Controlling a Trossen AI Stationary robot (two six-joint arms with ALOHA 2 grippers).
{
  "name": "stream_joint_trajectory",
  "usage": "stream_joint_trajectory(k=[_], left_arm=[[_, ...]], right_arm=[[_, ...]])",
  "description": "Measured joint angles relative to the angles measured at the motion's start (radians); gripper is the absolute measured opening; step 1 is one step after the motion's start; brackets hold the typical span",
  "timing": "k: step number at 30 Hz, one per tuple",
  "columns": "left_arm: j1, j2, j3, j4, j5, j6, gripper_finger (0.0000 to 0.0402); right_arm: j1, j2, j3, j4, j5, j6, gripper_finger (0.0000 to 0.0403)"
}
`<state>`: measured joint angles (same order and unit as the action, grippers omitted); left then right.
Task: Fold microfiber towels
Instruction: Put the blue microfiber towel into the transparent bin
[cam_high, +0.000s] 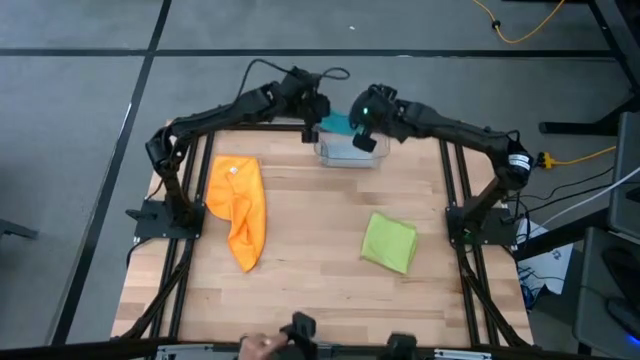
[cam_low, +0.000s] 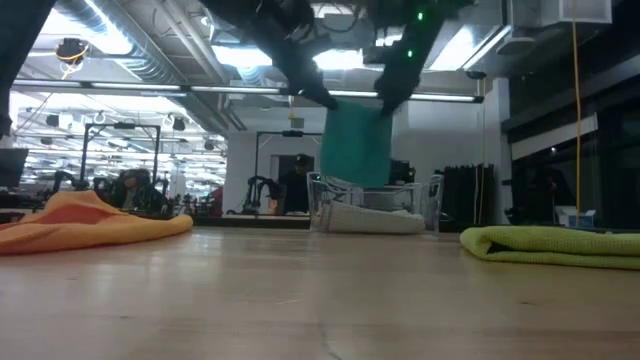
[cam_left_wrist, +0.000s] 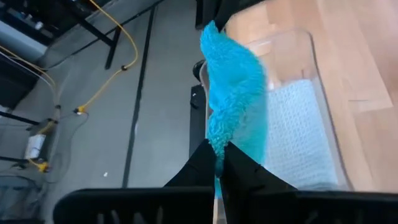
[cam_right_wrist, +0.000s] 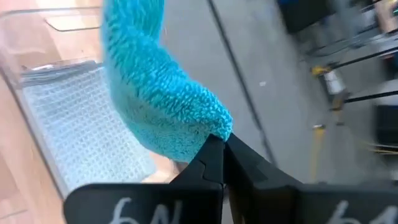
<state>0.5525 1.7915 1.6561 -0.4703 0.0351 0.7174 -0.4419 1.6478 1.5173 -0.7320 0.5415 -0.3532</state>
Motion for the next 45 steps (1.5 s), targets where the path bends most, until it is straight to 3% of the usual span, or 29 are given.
stream_joint_trajectory(k=[5, 10, 18, 22, 32, 45], left_arm=[[0.08, 0.014, 0.0, 0.037, 0.134, 0.0, 0.0], [0.095, 0.072, 0.0, 0.103, 0.186, 0.0, 0.0], [0.085, 0.178, -0.001, 0.223, 0.131, 0.044, 0.0], [0.102, 0.204, -0.001, 0.218, 0.129, 0.039, 0.0], [0.129, 0.22, 0.0, 0.234, 0.127, 0.002, 0.0], [0.066, 0.223, 0.0, 0.061, 0.127, -0.036, 0.0]], right_arm=[[-0.105, 0.065, 0.0, 0.062, -0.099, -0.081, 0.0002], [-0.157, 0.134, 0.0, 0.112, -0.127, -0.149, 0.0002], [-0.221, 0.145, 0.0, 0.17, -0.134, -0.183, 0.0002], [-0.257, 0.157, 0.0, 0.179, -0.186, -0.184, 0.0002], [-0.288, 0.228, -0.001, 0.244, -0.204, -0.206, 0.0002], [-0.234, 0.224, -0.001, 0.025, -0.252, -0.177, 0.0003]])
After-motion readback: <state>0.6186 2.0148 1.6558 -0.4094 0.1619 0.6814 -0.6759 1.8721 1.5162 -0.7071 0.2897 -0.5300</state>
